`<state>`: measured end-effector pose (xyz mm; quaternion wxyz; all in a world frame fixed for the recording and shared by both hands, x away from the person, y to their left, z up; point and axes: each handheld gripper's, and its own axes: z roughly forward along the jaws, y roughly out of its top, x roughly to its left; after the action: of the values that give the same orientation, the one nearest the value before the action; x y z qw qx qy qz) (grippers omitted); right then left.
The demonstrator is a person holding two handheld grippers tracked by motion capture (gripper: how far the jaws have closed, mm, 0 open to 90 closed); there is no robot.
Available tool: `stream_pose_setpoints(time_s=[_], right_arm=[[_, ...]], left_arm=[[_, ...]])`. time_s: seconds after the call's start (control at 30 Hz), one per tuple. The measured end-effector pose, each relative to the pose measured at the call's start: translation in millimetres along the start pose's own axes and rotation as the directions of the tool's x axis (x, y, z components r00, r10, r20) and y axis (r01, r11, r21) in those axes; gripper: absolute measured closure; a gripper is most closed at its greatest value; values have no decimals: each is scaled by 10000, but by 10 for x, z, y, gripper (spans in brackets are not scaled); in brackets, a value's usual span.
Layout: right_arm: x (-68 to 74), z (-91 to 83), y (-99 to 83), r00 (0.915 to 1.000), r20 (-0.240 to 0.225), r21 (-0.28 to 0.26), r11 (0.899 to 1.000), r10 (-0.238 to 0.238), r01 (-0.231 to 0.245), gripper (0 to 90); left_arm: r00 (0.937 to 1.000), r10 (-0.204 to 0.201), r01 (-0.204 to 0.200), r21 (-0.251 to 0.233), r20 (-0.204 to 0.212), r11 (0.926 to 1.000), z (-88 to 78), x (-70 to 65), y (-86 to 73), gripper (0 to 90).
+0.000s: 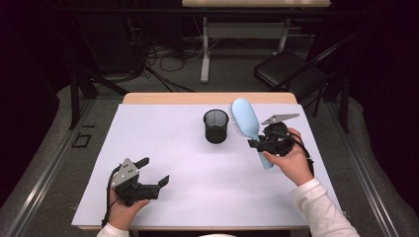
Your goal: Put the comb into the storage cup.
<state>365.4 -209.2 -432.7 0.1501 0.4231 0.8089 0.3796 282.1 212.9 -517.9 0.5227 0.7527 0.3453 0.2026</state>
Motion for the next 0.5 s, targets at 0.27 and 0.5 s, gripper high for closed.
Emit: stream_pose_setpoints(time_s=[0.27,0.5], right_arm=[[80,26,63,9997,-211,-497,9987,-100,89,694],[189,43,138,9969,-633,-953,9946,-464,402,694]], left_arm=[[10000,-83,83,-250,-20,9997,-9,9,-15,47],[10000,-36,37,-253,15,9997,7,-4,-14,47]])
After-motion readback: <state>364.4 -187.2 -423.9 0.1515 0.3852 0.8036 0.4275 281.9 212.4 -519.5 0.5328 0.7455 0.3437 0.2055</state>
